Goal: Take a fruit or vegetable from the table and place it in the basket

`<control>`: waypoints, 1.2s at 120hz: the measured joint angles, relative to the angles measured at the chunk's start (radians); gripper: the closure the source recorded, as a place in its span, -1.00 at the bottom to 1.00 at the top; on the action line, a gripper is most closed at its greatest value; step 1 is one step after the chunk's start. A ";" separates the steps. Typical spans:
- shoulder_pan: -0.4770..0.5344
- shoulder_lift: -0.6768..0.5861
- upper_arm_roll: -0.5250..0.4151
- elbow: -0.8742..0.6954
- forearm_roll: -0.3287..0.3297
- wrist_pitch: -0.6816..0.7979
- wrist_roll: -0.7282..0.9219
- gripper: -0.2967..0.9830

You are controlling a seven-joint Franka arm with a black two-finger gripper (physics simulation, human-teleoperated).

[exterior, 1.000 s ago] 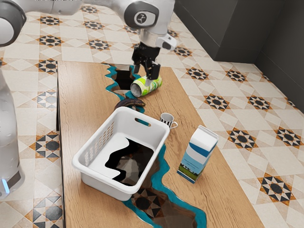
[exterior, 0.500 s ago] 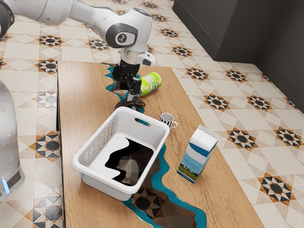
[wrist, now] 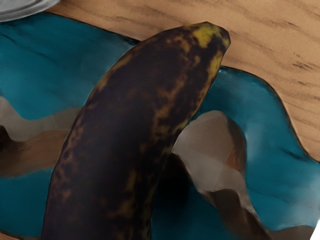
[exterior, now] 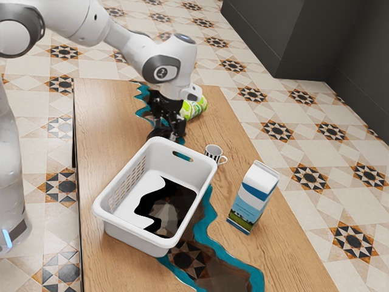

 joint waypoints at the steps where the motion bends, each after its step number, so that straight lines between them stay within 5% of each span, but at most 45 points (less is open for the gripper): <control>1: 0.000 0.000 0.000 0.000 0.000 0.002 0.000 -0.39; 22: 0.003 0.019 0.019 -0.003 -0.002 0.023 -0.006 0.12; 35: 0.000 0.013 0.020 0.000 0.003 0.016 -0.016 0.24; 58: -0.002 -0.048 0.008 0.260 0.062 -0.179 -0.028 0.23; 74: -0.002 -0.105 -0.138 0.395 0.104 -0.375 -0.035 0.23; 109: -0.020 -0.238 -0.426 0.203 0.036 -0.532 -0.075 0.23; 130: -0.030 -0.270 -0.507 0.114 -0.024 -0.530 -0.107 0.23; 144: -0.036 -0.267 -0.519 0.118 -0.041 -0.517 -0.124 -0.15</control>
